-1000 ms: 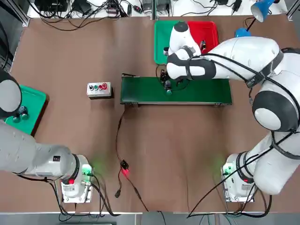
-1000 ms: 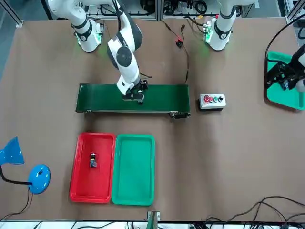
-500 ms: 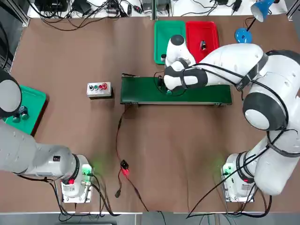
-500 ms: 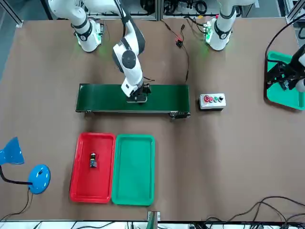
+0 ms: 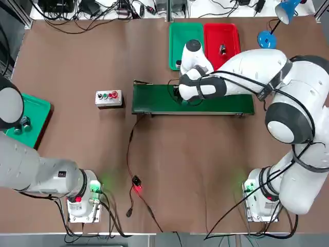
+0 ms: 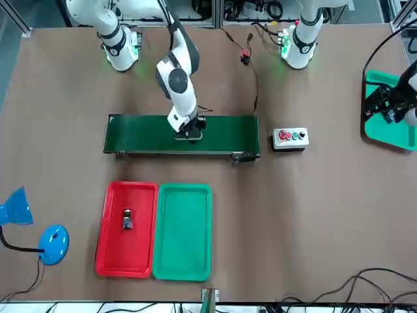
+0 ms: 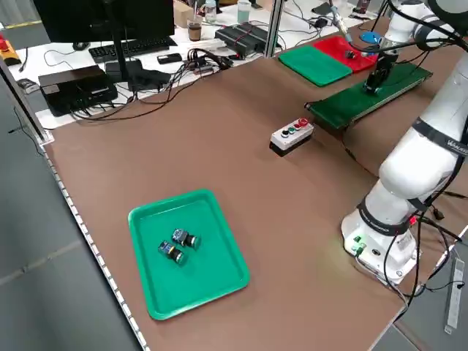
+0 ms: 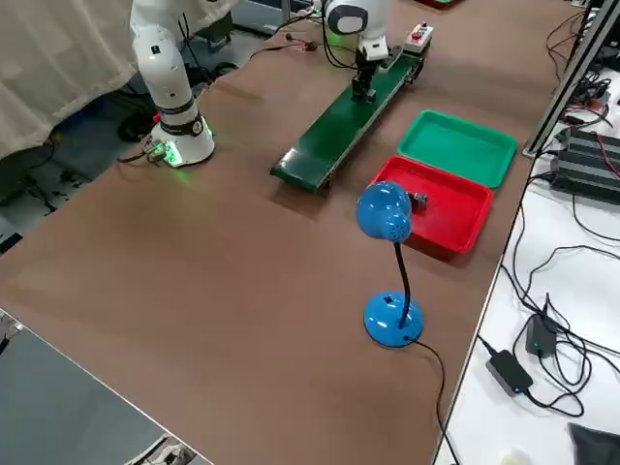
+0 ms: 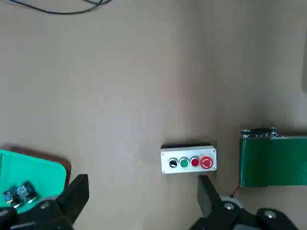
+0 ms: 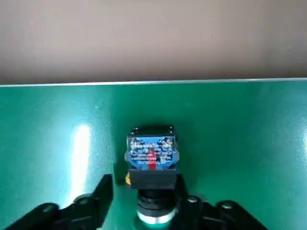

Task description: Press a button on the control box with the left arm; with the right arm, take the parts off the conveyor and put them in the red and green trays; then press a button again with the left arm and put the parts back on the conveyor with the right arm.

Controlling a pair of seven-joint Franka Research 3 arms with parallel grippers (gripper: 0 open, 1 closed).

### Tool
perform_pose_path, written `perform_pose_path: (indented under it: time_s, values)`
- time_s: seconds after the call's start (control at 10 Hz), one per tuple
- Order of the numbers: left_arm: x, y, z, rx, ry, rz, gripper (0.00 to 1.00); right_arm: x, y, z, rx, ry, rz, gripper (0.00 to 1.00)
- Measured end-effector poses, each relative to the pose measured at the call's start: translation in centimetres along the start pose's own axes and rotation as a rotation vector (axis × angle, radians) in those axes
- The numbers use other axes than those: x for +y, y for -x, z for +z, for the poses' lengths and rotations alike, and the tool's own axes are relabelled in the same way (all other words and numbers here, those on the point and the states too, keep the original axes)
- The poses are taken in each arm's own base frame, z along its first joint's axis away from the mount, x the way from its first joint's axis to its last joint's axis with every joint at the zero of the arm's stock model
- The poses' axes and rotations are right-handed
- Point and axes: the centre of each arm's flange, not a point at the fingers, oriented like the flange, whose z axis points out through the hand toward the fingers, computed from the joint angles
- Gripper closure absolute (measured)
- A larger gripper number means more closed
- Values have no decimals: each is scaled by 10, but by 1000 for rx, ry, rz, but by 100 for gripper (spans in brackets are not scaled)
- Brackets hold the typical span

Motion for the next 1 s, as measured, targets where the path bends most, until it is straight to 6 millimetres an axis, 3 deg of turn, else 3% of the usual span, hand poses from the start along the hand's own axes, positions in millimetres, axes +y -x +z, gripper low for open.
perform_pose_path:
  time_s: [0.3,0.6,0.8,1.0]
  values:
    - [0,0,0,0,0,0,0,1,-1,0,1,0,6,65]
    - [0,0,0,0,0,1,0,1,-14,-12,24,-16,21,67]
    - [1,0,0,0,0,1,0,4,-51,-47,81,-53,46,67]
    - [0,0,0,0,0,1,0,21,-93,-80,142,-64,46,67]
